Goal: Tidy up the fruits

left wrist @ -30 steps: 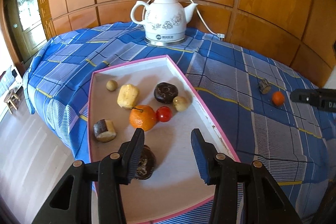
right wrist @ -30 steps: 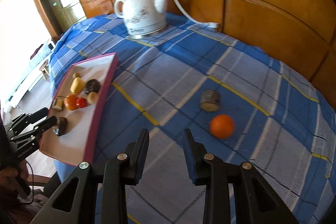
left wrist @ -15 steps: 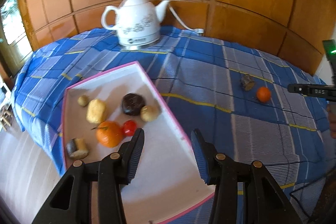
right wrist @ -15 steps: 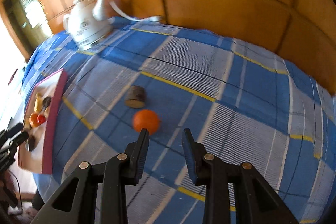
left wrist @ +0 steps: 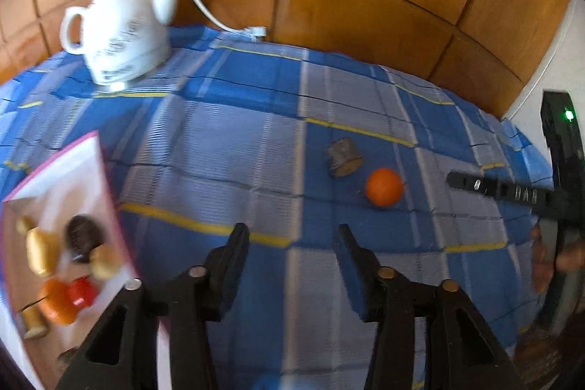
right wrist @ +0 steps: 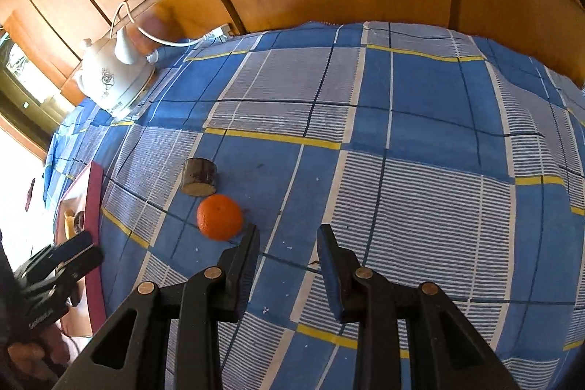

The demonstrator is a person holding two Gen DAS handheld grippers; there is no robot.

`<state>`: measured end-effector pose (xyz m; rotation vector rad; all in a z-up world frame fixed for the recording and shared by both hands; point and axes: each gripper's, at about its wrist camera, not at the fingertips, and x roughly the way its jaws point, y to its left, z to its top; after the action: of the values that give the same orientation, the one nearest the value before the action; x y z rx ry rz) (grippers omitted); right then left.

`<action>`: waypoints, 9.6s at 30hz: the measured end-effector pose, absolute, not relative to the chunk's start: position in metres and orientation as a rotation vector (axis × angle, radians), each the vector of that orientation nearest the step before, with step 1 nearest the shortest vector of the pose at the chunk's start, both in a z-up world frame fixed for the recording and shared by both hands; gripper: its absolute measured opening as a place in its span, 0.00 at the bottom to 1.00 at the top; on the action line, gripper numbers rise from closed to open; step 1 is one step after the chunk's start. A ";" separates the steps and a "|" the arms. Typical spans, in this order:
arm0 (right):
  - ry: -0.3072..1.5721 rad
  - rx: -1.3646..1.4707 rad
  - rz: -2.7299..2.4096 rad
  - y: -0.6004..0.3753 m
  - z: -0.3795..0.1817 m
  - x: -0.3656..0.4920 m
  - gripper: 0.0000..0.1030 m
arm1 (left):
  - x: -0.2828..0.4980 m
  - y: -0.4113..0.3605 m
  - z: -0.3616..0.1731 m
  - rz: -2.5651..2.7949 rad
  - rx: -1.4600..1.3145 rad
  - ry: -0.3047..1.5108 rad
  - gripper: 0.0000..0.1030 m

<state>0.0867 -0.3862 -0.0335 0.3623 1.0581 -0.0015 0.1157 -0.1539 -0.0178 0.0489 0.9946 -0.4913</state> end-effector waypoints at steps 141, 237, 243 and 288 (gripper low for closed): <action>1.205 0.141 0.222 -0.316 -0.077 0.094 0.38 | 0.055 0.060 0.002 -0.153 -0.220 0.883 0.38; 1.092 -0.100 0.738 -0.023 -0.035 0.100 0.39 | 0.024 0.122 -0.026 0.129 -0.207 0.832 0.48; 1.105 -0.093 0.679 -0.019 -0.046 0.110 0.42 | 0.022 0.122 -0.031 0.127 -0.210 0.837 0.48; 0.829 -0.075 0.301 -0.106 0.000 0.030 0.47 | -0.009 0.047 0.010 0.132 -0.031 0.653 1.00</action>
<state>0.0297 -0.1061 -0.0004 -0.0751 0.8294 0.3009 -0.0094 0.0466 0.0095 -0.0313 0.6535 0.1318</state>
